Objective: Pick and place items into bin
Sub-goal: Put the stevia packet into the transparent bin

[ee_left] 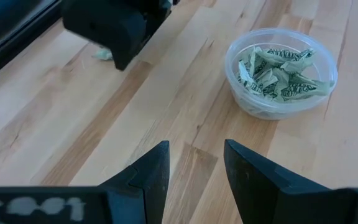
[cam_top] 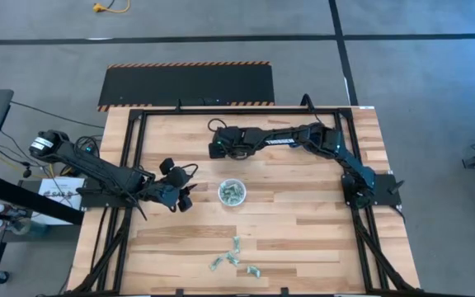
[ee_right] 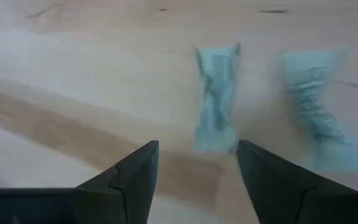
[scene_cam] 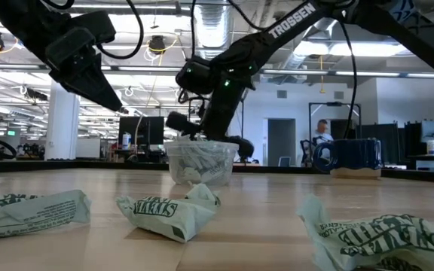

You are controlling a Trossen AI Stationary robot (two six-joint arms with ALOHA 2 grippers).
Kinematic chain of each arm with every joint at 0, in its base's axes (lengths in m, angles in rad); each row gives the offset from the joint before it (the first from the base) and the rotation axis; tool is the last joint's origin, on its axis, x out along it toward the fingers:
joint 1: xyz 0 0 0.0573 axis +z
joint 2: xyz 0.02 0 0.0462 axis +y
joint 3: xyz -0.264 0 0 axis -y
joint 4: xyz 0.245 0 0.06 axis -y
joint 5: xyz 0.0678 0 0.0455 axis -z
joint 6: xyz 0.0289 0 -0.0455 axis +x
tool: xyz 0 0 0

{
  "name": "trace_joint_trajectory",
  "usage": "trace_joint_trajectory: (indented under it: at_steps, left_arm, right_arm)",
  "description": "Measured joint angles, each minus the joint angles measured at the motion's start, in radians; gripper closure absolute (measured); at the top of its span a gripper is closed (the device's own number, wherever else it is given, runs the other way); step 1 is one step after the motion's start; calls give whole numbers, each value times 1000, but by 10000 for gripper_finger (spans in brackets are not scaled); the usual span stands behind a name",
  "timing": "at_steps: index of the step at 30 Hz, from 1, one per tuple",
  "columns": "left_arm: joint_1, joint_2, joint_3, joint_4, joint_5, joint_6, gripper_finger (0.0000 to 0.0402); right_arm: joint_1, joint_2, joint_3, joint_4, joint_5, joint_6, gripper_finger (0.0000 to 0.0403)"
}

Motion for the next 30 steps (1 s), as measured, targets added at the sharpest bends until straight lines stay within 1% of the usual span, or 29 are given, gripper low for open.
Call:
trace_joint_trajectory:
  at_steps: [2, 6, 9, 13, 16, 24, 30]
  left_arm:
    - [0, 0, 0, -1, 1, -2, 258]
    - [0, 0, 0, -2, 2, -2, 258]
    - [0, 0, 0, -2, 2, -2, 258]
    - [0, 0, 0, -1, 2, -2, 258]
    - [0, 0, 0, -1, 2, -3, 258]
    - [0, 0, 0, -1, 1, -4, 258]
    - [0, 0, 0, -1, 1, -4, 258]
  right_arm:
    - [1, 2, 0, 1, -6, -3, 189]
    - [2, 3, -1, -2, 22, -6, 188]
    - [2, 1, -2, -2, 24, -7, 189]
    - [2, 1, -3, -3, 42, -2, 201]
    - [2, 1, -4, -6, 56, -3, 222]
    - [-3, 2, -6, -6, 79, -17, 297]
    - [-4, 5, -7, 1, 158, -87, 351]
